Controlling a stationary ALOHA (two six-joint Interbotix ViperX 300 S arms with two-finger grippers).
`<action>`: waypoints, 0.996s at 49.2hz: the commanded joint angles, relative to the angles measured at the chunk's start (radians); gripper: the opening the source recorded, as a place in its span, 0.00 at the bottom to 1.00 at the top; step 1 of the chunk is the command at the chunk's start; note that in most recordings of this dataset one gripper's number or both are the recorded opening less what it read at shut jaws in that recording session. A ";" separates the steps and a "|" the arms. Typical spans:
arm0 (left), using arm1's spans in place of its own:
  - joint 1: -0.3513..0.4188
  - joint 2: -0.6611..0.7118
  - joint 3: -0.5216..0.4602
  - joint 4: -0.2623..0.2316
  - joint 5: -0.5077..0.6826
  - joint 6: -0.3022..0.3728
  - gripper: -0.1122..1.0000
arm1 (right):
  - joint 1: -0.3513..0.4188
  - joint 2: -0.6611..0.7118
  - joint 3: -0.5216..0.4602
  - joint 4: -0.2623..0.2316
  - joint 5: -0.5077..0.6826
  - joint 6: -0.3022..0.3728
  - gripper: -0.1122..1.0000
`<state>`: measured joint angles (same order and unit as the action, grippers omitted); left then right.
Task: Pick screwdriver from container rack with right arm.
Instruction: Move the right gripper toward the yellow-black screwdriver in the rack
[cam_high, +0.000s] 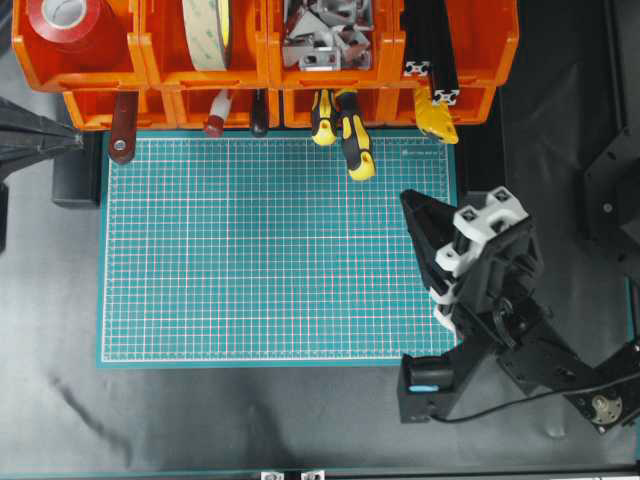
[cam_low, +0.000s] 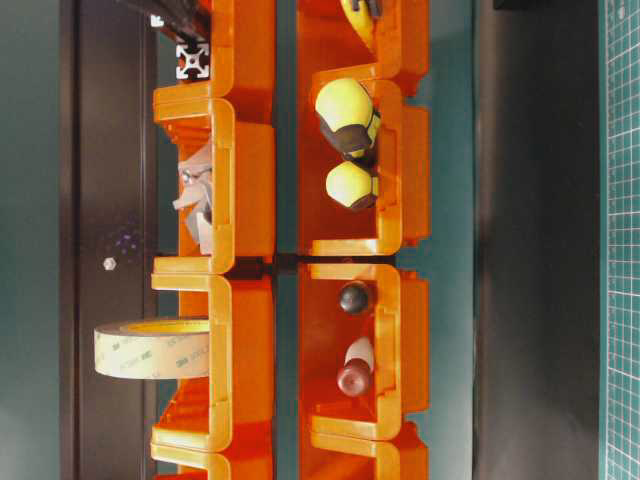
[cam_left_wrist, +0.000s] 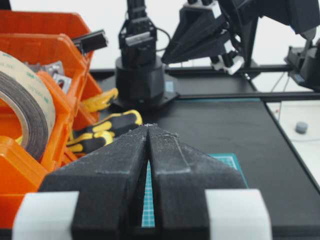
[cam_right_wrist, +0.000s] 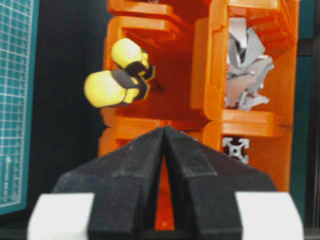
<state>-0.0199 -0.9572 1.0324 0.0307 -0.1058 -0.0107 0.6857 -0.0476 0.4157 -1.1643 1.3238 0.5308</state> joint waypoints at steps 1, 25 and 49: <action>-0.002 0.017 -0.028 0.003 -0.008 -0.002 0.10 | 0.011 -0.012 0.000 -0.009 0.014 0.018 0.12; -0.018 0.029 -0.029 0.003 -0.023 -0.005 0.10 | -0.035 0.052 0.080 -0.014 -0.104 0.054 0.86; -0.025 0.032 -0.031 0.003 -0.023 -0.006 0.10 | -0.184 0.106 0.115 -0.074 -0.215 0.095 0.87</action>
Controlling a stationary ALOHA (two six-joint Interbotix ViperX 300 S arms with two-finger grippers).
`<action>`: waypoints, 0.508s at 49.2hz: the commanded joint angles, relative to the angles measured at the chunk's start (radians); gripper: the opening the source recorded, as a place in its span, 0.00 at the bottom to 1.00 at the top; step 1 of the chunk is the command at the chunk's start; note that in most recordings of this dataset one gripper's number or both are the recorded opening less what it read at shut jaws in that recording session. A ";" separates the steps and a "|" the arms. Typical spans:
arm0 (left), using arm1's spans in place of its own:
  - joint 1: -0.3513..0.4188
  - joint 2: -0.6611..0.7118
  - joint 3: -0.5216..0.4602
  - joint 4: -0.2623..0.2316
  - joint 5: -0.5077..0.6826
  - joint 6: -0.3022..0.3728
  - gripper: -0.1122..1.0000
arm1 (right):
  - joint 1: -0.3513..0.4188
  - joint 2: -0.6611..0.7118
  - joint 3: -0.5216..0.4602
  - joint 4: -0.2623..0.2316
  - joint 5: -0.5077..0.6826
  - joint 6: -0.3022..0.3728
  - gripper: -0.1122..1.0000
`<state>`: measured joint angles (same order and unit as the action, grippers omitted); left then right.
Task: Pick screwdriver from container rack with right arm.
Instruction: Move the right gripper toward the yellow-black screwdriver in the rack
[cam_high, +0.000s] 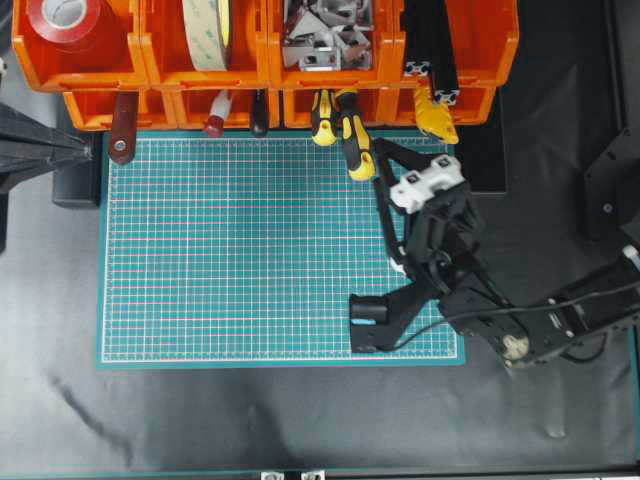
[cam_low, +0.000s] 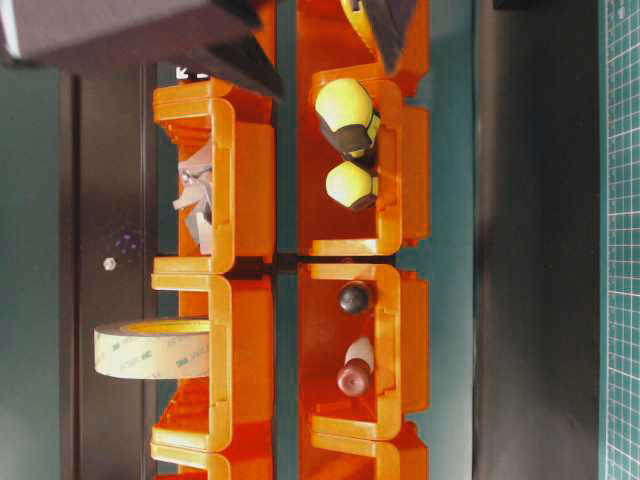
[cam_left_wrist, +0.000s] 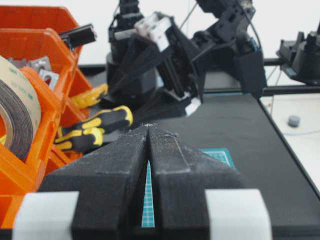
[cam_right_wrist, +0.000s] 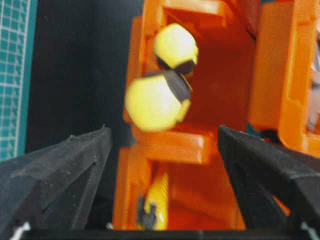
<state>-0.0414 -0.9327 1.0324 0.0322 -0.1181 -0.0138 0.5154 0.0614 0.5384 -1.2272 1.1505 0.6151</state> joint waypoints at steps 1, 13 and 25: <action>-0.003 0.006 -0.031 0.002 -0.011 -0.005 0.10 | -0.017 0.000 -0.008 -0.011 -0.046 0.014 0.87; -0.008 0.009 -0.029 0.003 -0.011 -0.038 0.10 | -0.057 0.017 -0.018 -0.015 -0.057 0.057 0.87; -0.021 0.028 -0.029 0.002 -0.011 -0.055 0.10 | -0.058 0.021 -0.023 -0.015 -0.055 0.060 0.86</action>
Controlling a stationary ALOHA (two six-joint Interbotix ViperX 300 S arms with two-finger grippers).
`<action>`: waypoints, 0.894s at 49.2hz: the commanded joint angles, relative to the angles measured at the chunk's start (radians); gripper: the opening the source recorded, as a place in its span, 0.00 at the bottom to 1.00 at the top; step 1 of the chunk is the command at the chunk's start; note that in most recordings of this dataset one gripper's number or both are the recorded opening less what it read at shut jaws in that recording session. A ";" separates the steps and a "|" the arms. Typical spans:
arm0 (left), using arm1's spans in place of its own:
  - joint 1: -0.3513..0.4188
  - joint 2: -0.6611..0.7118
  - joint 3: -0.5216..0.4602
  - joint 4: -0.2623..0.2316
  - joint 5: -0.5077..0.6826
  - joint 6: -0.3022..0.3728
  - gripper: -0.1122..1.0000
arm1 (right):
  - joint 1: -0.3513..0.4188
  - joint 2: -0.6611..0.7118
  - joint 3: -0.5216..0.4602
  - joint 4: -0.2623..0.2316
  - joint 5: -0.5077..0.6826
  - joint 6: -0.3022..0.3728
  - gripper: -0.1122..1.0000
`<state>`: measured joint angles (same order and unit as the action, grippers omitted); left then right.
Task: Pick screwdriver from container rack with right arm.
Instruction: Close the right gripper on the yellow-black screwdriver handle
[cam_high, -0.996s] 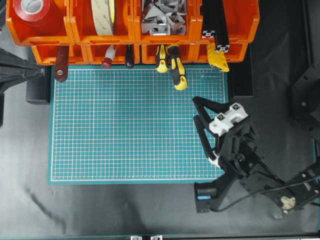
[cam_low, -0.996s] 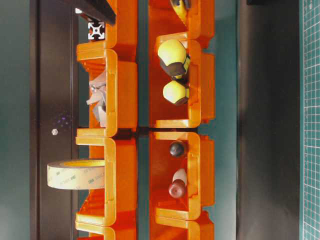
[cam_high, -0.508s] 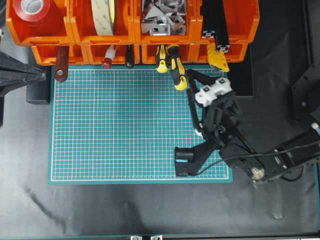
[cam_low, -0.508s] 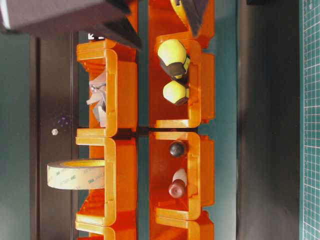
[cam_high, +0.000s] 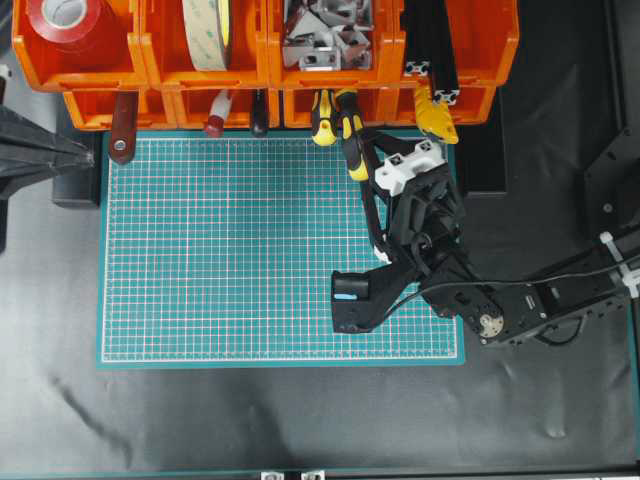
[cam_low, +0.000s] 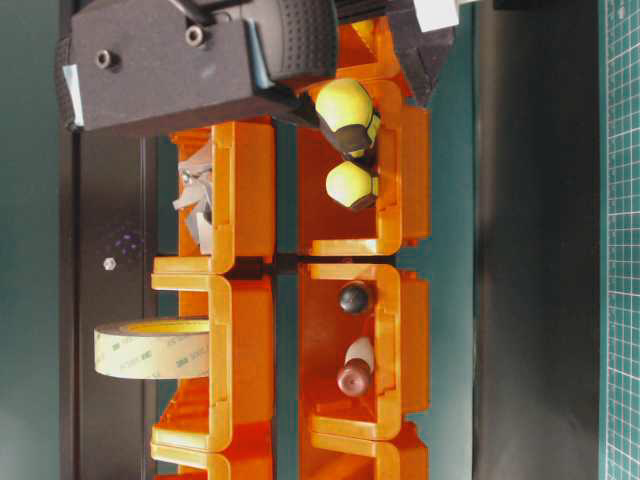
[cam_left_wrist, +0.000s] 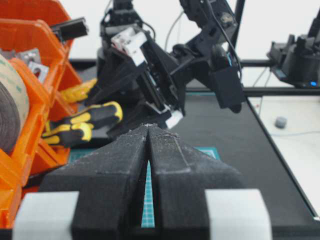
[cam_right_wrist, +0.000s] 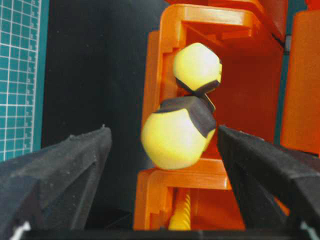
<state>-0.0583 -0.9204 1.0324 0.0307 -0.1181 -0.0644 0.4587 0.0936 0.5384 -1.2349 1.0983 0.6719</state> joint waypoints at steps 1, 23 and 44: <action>-0.005 0.018 -0.029 0.003 -0.011 -0.005 0.10 | -0.002 -0.011 -0.026 -0.008 -0.003 0.003 0.86; -0.008 0.028 -0.031 0.005 -0.011 -0.017 0.10 | 0.000 0.023 -0.109 -0.009 0.133 0.005 0.58; -0.008 0.021 -0.029 0.005 -0.011 -0.017 0.10 | 0.041 0.021 -0.163 -0.003 0.265 -0.009 0.44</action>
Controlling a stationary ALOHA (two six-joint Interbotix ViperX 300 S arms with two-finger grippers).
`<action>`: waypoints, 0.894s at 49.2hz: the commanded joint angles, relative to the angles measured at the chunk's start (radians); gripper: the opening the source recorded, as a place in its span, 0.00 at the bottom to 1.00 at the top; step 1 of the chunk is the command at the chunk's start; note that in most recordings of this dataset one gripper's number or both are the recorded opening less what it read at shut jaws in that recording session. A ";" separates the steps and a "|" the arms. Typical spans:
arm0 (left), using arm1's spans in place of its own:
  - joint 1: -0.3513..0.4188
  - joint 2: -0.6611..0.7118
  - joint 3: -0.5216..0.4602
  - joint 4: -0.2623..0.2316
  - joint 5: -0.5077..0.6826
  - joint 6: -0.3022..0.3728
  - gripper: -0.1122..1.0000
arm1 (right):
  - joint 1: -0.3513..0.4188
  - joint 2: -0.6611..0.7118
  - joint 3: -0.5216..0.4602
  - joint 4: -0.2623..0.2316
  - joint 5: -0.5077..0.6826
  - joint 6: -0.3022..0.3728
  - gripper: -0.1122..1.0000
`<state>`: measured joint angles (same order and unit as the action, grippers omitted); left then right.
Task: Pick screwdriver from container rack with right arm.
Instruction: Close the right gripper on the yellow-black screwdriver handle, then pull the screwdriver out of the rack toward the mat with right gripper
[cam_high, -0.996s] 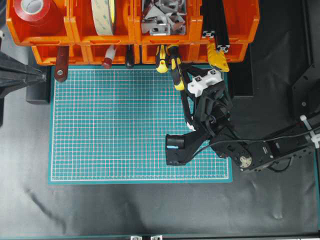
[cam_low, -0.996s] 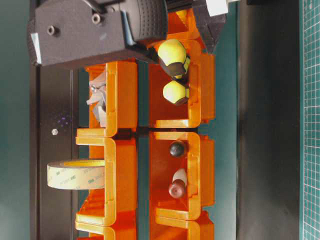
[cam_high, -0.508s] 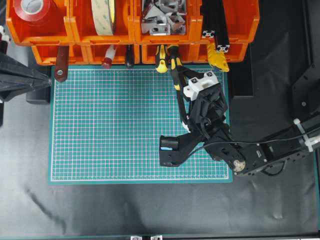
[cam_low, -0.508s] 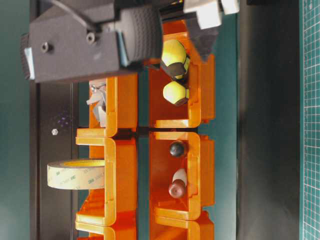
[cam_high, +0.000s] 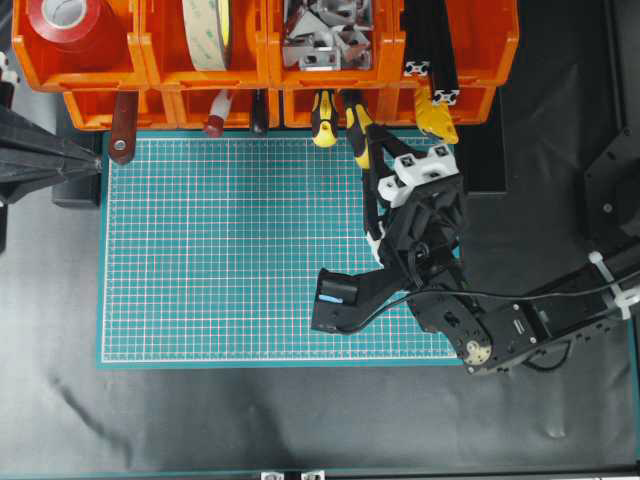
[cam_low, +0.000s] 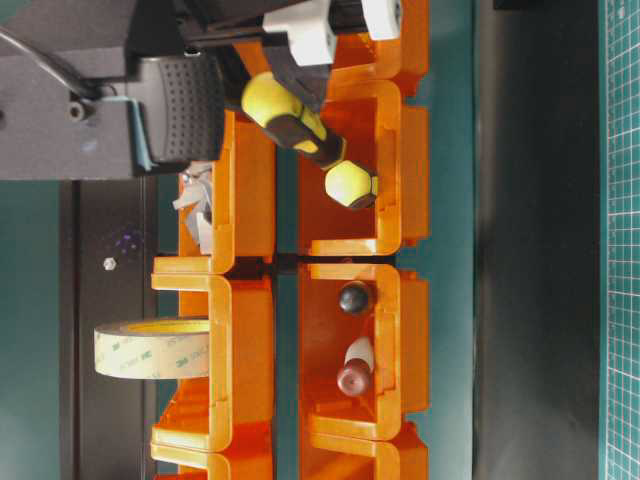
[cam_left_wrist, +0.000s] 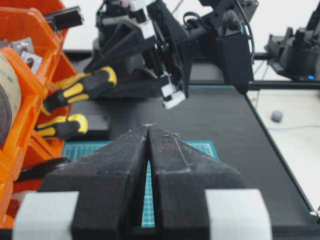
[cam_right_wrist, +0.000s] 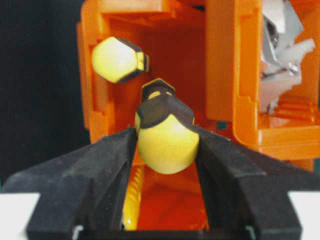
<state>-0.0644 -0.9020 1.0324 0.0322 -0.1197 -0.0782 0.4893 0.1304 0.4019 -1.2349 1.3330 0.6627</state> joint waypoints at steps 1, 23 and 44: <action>-0.002 0.000 -0.031 0.003 -0.009 -0.003 0.10 | 0.012 -0.015 -0.026 -0.003 0.034 0.000 0.44; -0.015 0.009 -0.029 0.003 -0.009 -0.005 0.10 | 0.150 0.003 -0.087 0.018 0.227 -0.104 0.44; -0.015 0.011 -0.029 0.002 -0.009 -0.003 0.10 | 0.247 0.005 -0.084 0.176 0.291 -0.137 0.43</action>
<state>-0.0782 -0.8974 1.0324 0.0307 -0.1197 -0.0782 0.7148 0.1519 0.3313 -1.0630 1.5953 0.5246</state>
